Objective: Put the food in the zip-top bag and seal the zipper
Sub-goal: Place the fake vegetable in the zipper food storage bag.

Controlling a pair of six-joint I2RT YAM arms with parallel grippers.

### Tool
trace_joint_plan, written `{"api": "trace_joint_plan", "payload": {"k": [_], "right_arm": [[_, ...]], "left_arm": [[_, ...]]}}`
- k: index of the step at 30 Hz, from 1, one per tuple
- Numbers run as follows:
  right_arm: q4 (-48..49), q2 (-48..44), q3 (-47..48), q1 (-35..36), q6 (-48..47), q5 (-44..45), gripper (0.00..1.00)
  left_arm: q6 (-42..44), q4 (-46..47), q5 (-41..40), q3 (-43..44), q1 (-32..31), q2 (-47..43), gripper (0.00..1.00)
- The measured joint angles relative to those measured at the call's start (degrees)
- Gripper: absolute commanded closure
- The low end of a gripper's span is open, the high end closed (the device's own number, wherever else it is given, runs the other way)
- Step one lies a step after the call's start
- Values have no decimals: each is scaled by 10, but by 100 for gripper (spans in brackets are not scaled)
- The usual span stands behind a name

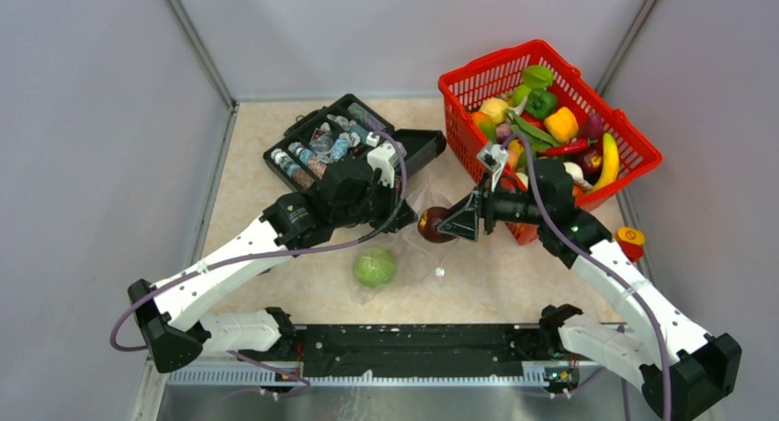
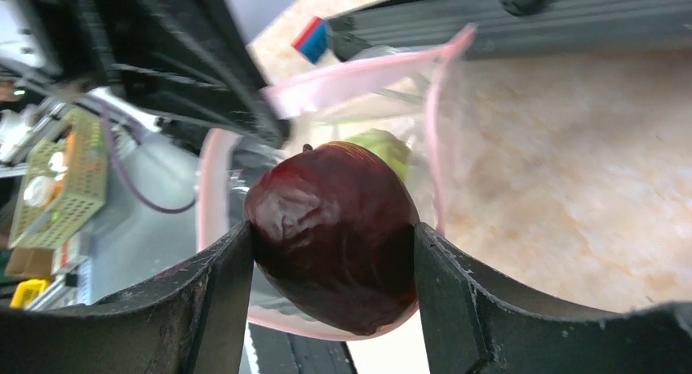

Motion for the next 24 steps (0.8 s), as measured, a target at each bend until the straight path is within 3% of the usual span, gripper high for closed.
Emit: {"api": "trace_joint_plan", "payload": {"k": [6, 10, 14, 24], "right_arm": [[-65, 20, 19, 5, -24, 80, 72], [-70, 21, 29, 23, -24, 115, 61], [-72, 27, 38, 33, -25, 119, 39], [-63, 29, 39, 33, -24, 118, 22]], "left_arm": [[0, 0, 3, 0, -1, 0, 100], [0, 0, 4, 0, -1, 0, 100], [0, 0, 3, 0, -1, 0, 100], [-2, 0, 3, 0, -1, 0, 100]]}}
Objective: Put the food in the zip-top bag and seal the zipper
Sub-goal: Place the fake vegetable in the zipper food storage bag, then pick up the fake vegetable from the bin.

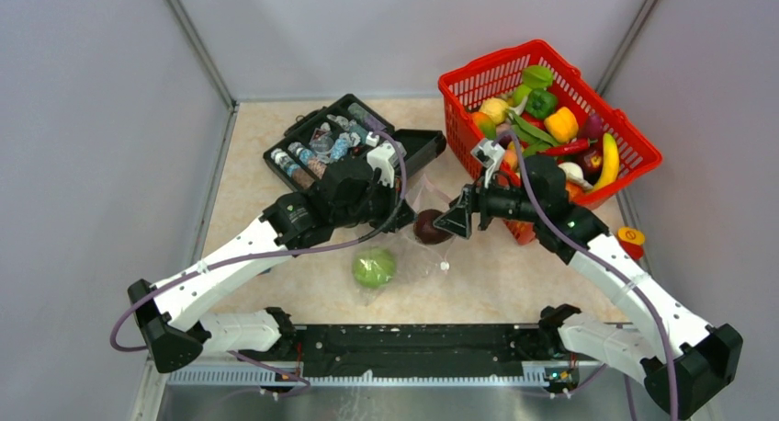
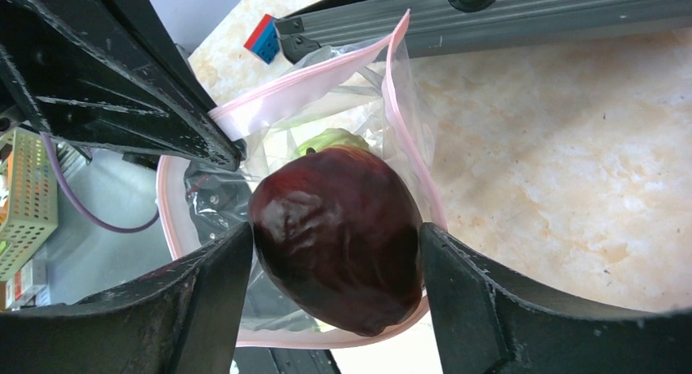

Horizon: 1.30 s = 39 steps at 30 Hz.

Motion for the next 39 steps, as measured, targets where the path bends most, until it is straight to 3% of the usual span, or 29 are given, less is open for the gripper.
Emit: {"api": "trace_joint_plan", "payload": {"k": [8, 16, 19, 24, 33, 35, 39], "right_arm": [[24, -25, -1, 0, 0, -41, 20], [54, -84, -23, 0, 1, -5, 20], [79, -143, -45, 1, 1, 54, 16], [85, -193, -42, 1, -6, 231, 14], [-5, -69, 90, -10, -70, 560, 11], [-26, -33, 124, -41, -82, 581, 11], [-65, 41, 194, -180, -89, 548, 12]], "left_arm": [[0, 0, 0, 0, 0, 0, 100], [0, 0, 0, 0, 0, 0, 100], [0, 0, 0, 0, 0, 0, 100], [0, 0, 1, 0, 0, 0, 100], [0, 0, 3, 0, 0, 0, 100], [0, 0, 3, 0, 0, 0, 100], [0, -1, 5, 0, 0, 0, 100]]}}
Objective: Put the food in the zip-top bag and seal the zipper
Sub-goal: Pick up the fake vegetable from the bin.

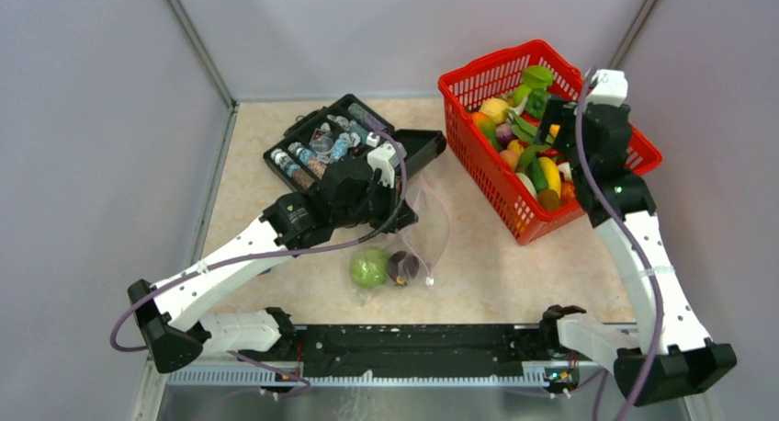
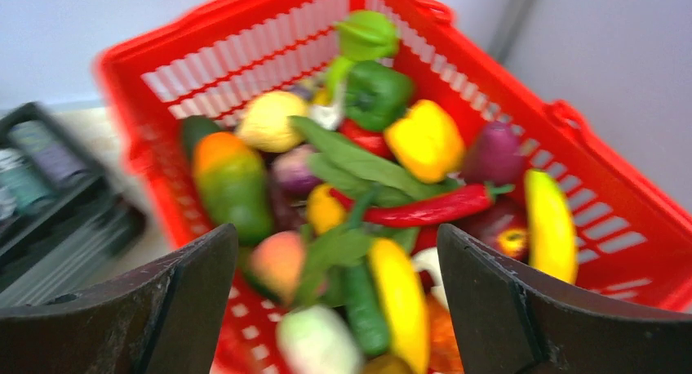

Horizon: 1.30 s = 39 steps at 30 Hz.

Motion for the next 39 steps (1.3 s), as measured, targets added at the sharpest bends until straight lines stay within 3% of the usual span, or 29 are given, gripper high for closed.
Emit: {"api": "trace_joint_plan", "payload": {"k": [6, 11, 24, 33, 39], "right_arm": [[-29, 92, 55, -81, -2, -81, 16], [-15, 181, 92, -99, 6, -123, 8], [14, 423, 254, -110, 71, -61, 6], [30, 541, 332, -110, 70, -18, 16], [36, 588, 367, -110, 54, -3, 34]], "left_arm": [[0, 0, 2, 0, 0, 0, 100], [0, 0, 2, 0, 0, 0, 100], [0, 1, 2, 0, 0, 0, 100], [3, 0, -1, -2, 0, -7, 100], [3, 0, -5, -2, 0, -8, 100]]}}
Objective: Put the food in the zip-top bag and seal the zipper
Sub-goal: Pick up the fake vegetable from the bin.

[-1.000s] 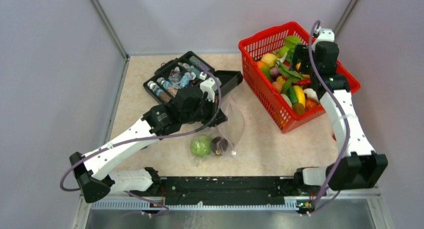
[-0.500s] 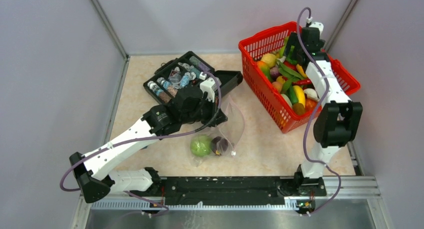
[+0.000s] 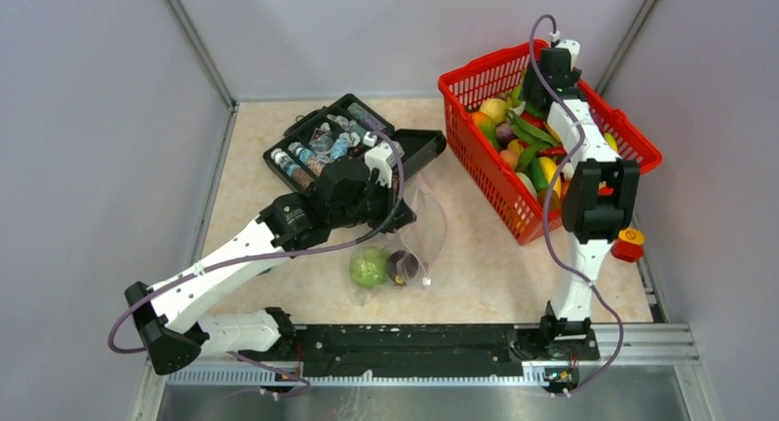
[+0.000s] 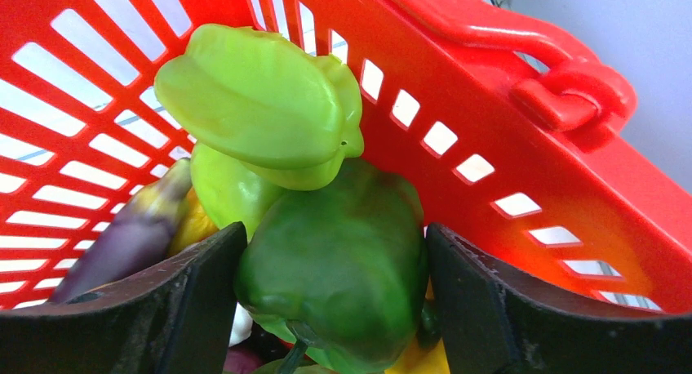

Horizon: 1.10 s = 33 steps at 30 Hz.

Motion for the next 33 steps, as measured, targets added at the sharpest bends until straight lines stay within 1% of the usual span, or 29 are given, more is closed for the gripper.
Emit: {"api": "trace_joint_plan", "payload": {"k": [1, 2, 4, 5, 7, 10, 14, 17, 22, 27, 33], "right_arm": [[0, 0, 0, 0, 0, 1, 37], [0, 0, 0, 0, 0, 1, 45], [13, -4, -11, -1, 0, 0, 57], [25, -12, -26, -1, 1, -1, 58], [59, -41, -75, -1, 0, -13, 58], [101, -106, -159, -3, -1, -76, 58], [134, -207, -271, -3, 4, -157, 58], [145, -269, -337, -3, -2, -217, 55], [149, -341, -410, -3, -20, -300, 55], [175, -437, -489, -10, -19, -329, 53], [188, -501, -500, -50, 14, -383, 54]], "left_arm": [[0, 0, -1, 0, 0, -1, 100], [0, 0, -2, 0, 0, -2, 100], [0, 0, -2, -1, 0, -4, 100], [0, -1, -3, -1, 0, -5, 100], [0, -1, -4, -2, 0, -8, 100], [0, -2, -5, -5, 0, -13, 100], [0, -2, -6, -8, 0, -16, 100], [0, -2, -7, -11, 0, -18, 100], [0, -2, -6, -15, 0, -19, 100], [0, -1, -4, -16, 0, -19, 100], [0, 0, -4, -17, 0, -19, 100]]}}
